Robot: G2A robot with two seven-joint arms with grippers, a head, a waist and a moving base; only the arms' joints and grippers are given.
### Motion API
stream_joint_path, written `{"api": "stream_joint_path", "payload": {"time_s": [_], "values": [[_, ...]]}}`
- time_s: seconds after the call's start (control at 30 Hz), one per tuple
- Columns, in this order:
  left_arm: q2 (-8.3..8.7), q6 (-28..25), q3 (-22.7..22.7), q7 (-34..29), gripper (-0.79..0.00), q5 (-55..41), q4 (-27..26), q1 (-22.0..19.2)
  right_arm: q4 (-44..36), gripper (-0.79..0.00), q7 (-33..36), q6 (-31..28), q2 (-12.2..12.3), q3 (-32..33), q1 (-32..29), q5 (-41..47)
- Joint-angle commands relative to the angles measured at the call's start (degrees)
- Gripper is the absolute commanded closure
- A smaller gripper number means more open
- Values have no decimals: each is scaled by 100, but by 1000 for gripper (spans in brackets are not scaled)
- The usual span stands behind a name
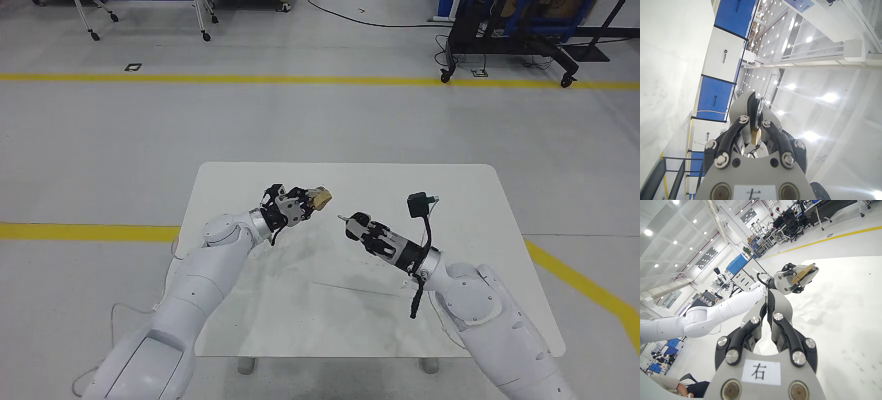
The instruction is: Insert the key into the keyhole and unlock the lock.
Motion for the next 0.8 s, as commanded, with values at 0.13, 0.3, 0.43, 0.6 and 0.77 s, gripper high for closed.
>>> {"api": "stream_joint_path", "payload": {"time_s": [0.13,0.3,0.43,0.6,0.77], "values": [[0,0,0,0,0,0,0,0,45,0,-499,1305,-133,-389,34,409],[0,0,0,0,0,0,0,0,49,0,-936,1880,-282,-707,104,1314],[0,0,0,0,0,0,0,0,44,0,-1380,1993,-375,-918,128,1507],[25,-253,-22,412,0,234,-289,148,82,0,-1701,2287,-468,-1169,162,1518],[94,-283,-81,761,0,605,-713,354,110,0,-1850,2496,-513,-1221,195,1412]]}}
